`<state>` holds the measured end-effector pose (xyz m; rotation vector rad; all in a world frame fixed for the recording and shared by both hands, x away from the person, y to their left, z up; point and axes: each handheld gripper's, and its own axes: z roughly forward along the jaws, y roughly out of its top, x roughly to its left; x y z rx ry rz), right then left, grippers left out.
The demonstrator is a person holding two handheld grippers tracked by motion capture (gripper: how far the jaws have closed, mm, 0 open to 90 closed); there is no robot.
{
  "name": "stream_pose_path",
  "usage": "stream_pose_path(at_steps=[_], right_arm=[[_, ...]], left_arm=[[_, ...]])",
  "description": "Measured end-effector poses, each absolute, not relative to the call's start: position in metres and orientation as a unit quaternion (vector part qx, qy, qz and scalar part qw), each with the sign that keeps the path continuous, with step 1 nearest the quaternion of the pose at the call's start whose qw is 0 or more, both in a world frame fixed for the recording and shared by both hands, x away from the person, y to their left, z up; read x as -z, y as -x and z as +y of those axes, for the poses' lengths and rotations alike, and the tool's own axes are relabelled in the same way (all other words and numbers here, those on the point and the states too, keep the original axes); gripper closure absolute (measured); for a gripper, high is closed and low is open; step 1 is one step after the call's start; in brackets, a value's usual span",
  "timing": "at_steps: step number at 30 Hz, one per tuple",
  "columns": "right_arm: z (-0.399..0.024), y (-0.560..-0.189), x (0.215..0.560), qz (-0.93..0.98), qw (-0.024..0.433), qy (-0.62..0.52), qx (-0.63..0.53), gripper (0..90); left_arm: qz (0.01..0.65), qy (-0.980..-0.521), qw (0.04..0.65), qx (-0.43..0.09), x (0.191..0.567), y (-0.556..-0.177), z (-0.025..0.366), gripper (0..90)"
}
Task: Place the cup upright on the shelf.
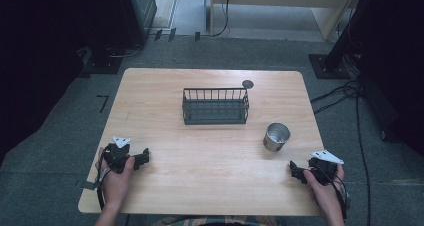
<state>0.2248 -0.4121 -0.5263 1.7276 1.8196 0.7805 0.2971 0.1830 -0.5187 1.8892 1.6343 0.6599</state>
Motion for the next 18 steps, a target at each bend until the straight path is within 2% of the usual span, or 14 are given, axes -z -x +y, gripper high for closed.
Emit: stream_pose_path(at_steps=[7, 18], right_arm=[[-0.405, -0.224, 0.523, 0.667, 0.269, -0.639, -0.274, 0.0], [-0.385, -0.233, 0.510, 0.681, 0.251, -0.611, -0.315, 0.0]], left_arm=[[0.607, -0.705, 0.275, -0.245, 0.519, -0.297, 0.183, 0.0], [0.606, -0.705, 0.275, -0.245, 0.519, -0.297, 0.183, 0.0]])
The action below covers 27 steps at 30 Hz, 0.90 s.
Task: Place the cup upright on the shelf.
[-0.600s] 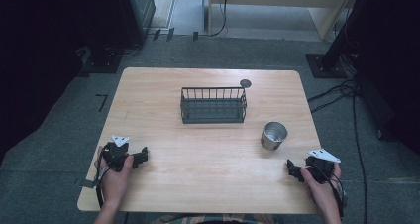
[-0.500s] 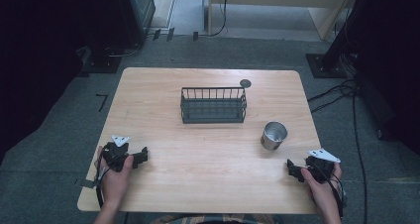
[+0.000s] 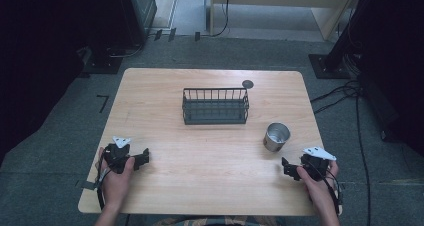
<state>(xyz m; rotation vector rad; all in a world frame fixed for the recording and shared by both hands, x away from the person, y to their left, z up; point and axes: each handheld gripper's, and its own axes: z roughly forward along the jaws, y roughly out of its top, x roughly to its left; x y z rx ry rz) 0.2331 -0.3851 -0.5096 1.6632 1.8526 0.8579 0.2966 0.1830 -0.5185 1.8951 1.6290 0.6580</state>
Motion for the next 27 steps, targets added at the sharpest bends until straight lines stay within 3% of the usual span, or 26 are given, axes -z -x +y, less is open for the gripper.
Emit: stream_pose_path(at_steps=[27], right_arm=[[-0.349, -0.282, 0.481, 0.689, 0.234, -0.583, -0.362, 0.0]], left_arm=[[0.606, -0.705, 0.275, -0.245, 0.519, -0.297, 0.183, 0.0]])
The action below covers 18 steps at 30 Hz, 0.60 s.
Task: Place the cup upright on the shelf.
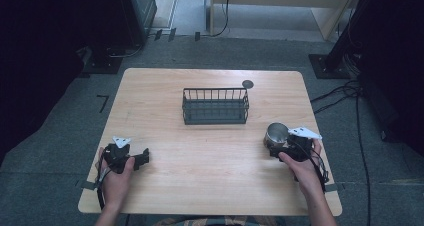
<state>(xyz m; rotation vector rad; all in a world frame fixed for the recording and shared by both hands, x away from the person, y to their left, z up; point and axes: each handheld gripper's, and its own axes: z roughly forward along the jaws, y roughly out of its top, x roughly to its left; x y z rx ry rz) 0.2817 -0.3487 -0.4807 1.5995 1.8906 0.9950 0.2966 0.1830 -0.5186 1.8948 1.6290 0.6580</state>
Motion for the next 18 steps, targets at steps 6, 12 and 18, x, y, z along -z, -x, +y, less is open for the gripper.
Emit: stream_pose_path(at_steps=[6, 12, 18], right_arm=[[-0.345, -0.286, 0.480, 0.691, 0.234, -0.581, -0.361, 0.0], [-0.342, -0.290, 0.481, 0.688, 0.245, -0.583, -0.356, 3.0], [-0.340, -0.294, 0.480, 0.683, 0.248, -0.585, -0.361, 7.6]], left_arm=[[0.606, -0.705, 0.275, -0.245, 0.519, -0.297, 0.183, 0.0], [0.606, -0.705, 0.275, -0.245, 0.519, -0.297, 0.183, 0.0], [0.606, -0.705, 0.275, -0.245, 0.519, -0.297, 0.183, 0.0]])
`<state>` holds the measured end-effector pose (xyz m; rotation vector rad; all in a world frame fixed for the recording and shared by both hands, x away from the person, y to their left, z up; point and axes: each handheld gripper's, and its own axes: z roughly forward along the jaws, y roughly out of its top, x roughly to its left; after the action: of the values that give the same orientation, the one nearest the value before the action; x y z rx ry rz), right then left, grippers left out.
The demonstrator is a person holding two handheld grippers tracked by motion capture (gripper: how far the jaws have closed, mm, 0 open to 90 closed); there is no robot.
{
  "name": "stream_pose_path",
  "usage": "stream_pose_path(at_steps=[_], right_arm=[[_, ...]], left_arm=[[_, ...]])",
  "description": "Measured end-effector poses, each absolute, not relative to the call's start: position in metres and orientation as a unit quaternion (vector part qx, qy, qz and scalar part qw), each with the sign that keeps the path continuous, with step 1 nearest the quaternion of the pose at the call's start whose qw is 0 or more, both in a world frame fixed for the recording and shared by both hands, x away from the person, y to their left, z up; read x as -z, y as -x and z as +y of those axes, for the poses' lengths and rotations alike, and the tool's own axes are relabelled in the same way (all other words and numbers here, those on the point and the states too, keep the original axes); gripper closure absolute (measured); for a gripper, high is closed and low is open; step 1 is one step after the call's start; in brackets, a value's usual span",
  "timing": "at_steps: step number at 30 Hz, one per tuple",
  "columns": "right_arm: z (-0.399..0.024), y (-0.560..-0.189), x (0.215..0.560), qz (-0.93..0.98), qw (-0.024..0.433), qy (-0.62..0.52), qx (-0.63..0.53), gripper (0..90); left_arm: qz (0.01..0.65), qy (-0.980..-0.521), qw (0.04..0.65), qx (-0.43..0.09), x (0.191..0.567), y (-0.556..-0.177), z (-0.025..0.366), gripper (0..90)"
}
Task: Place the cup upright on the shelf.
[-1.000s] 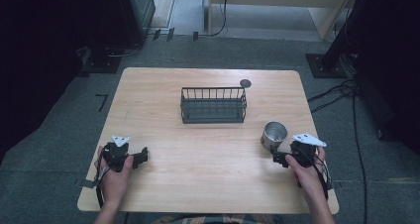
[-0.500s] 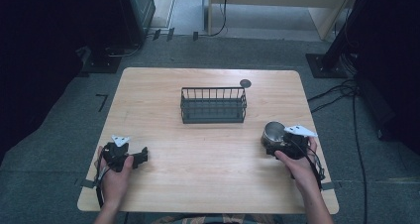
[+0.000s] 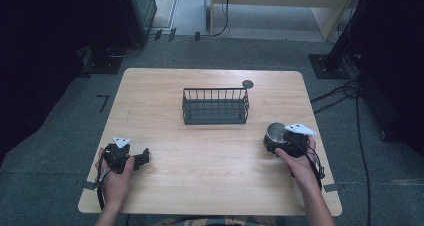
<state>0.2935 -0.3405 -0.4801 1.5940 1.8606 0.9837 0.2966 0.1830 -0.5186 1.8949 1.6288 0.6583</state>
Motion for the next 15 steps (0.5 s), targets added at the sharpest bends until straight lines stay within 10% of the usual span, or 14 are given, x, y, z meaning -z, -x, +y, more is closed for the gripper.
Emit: stream_pose_path(at_steps=[15], right_arm=[[-0.3362, -0.2969, 0.4799, 0.685, 0.260, -0.584, -0.350, 14.7]], left_arm=[[0.606, -0.705, 0.275, -0.245, 0.5186, -0.2966, 0.1830, 0.0]])
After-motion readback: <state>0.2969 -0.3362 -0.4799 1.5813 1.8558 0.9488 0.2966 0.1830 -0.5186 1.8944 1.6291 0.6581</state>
